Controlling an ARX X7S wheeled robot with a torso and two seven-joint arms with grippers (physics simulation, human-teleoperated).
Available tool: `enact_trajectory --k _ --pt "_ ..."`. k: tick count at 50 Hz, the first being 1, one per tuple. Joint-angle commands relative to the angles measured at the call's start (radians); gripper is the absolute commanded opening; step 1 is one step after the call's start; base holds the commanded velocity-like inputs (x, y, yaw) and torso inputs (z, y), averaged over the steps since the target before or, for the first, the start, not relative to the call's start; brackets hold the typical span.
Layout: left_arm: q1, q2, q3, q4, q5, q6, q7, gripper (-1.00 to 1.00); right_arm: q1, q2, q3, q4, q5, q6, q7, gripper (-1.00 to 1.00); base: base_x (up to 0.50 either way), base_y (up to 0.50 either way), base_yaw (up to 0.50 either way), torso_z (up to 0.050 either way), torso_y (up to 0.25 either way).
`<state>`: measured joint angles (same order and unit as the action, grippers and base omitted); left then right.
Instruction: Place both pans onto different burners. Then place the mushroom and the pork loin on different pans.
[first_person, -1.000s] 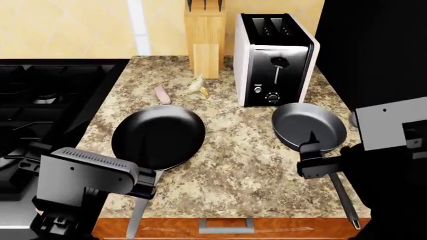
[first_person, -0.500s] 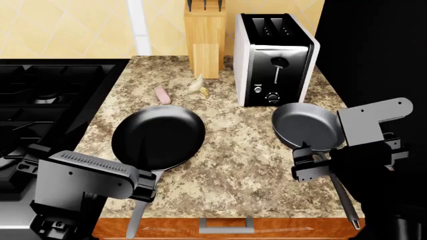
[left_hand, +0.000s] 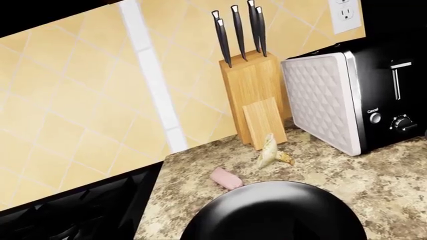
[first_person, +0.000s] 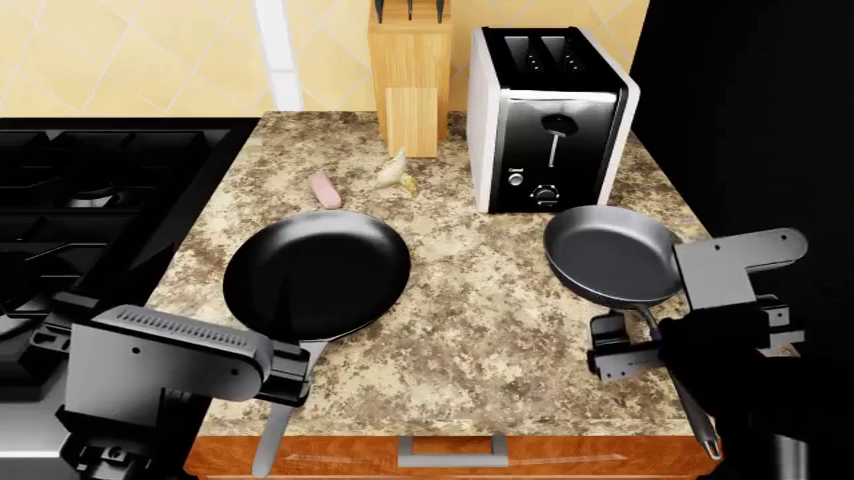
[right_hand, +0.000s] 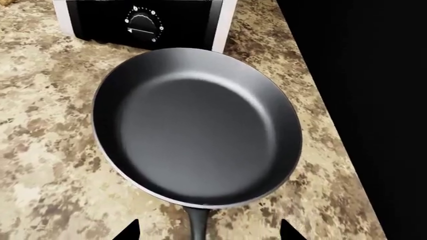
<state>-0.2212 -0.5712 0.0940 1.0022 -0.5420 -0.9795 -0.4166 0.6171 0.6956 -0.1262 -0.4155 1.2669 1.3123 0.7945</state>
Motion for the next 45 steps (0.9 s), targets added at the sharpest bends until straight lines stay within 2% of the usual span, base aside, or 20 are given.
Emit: enact_trajectory --k 1,20,38,39,45 --pt "0.008 -0.008 0.009 -0.008 -0.002 0.019 -0.012 1.00 -0.027 0.009 -0.018 0.029 -0.038 -0.034 -0.030 1.00 0.00 0.00 0.00 0.000 0.000" --pt "0.000 -0.015 0.022 -0.010 -0.019 0.025 -0.029 1.00 -0.022 -0.015 -0.103 0.070 -0.103 -0.067 -0.084 1.00 0.00 0.00 0.00 0.000 0.000" --pt "-0.003 -0.025 0.028 -0.012 -0.031 0.026 -0.048 1.00 -0.116 -0.005 -0.099 0.099 -0.136 -0.149 -0.127 1.00 0.00 0.00 0.00 0.000 0.000" --pt "-0.003 -0.025 0.029 -0.012 -0.031 0.026 -0.050 1.00 -0.119 -0.005 -0.099 0.101 -0.136 -0.152 -0.129 -1.00 0.01 0.00 0.00 0.000 0.000" --pt "-0.002 -0.029 0.029 -0.013 -0.036 0.030 -0.055 1.00 -0.125 -0.008 -0.090 0.095 -0.114 -0.144 -0.116 -1.00 0.00 0.00 0.00 0.000 0.000"
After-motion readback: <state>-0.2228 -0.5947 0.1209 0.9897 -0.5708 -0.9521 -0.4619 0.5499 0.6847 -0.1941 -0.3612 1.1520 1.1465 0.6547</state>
